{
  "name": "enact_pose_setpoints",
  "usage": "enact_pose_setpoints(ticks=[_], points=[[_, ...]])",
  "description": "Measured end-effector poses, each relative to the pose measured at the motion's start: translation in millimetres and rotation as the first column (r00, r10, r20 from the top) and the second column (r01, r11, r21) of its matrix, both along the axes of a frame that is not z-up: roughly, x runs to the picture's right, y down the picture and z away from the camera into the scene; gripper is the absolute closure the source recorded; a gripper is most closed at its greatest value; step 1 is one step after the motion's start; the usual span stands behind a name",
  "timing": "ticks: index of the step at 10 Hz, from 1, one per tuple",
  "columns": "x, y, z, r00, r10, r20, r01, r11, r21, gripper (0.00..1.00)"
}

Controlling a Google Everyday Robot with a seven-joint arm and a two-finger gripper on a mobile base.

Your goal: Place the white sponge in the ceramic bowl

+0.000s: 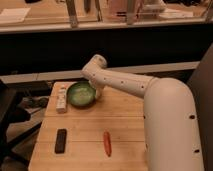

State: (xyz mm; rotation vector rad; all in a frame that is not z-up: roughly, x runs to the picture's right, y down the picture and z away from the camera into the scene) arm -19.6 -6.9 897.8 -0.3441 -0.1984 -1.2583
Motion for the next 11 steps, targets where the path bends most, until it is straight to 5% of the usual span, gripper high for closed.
enact_pose_setpoints(ticks=[11], points=[[-6.0, -5.3, 0.2, 0.996, -0.081, 0.044, 0.080, 0.9966, 0.019, 0.97]])
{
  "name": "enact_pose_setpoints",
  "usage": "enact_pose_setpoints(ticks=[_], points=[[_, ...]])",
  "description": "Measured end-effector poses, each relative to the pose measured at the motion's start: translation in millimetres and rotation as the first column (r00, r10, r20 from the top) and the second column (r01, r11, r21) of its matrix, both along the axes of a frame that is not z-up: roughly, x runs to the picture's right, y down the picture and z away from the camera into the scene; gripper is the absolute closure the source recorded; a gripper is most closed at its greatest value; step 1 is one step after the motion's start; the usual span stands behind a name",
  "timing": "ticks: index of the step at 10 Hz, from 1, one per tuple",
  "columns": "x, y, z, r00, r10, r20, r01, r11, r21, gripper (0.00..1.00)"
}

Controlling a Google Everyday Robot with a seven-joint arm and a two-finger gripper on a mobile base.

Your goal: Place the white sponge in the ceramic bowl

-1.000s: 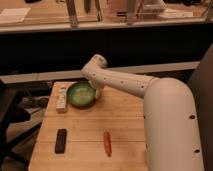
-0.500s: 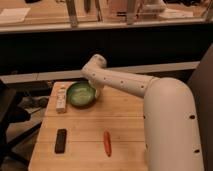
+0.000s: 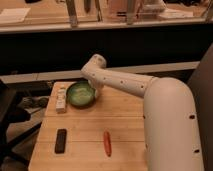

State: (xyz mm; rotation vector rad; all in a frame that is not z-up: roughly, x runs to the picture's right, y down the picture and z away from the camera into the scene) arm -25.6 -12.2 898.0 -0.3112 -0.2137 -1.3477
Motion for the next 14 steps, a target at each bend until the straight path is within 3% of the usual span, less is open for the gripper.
enact_pose_setpoints(ticks=[14], points=[[-8.3, -6.7, -0.7, 0.995, -0.094, 0.045, 0.093, 0.9955, 0.022, 0.97]])
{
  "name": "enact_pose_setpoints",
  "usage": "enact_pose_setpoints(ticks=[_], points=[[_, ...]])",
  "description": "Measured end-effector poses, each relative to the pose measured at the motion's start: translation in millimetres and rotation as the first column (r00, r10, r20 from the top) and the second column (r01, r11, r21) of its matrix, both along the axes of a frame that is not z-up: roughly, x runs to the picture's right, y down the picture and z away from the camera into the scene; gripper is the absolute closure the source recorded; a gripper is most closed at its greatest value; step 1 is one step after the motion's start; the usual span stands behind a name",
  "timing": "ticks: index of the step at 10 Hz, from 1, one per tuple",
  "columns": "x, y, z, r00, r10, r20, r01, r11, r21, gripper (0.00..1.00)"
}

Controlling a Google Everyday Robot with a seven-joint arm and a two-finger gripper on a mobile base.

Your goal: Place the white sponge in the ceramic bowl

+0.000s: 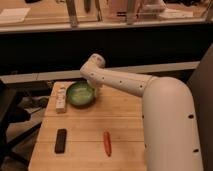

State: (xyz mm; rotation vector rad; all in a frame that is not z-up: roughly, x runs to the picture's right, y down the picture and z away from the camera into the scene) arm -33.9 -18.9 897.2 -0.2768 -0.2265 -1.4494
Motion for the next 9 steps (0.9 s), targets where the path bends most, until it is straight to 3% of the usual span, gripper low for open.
enact_pose_setpoints(ticks=[9], points=[[-4.8, -2.4, -1.3, 0.997, -0.069, 0.030, 0.069, 0.9976, 0.011, 0.97]])
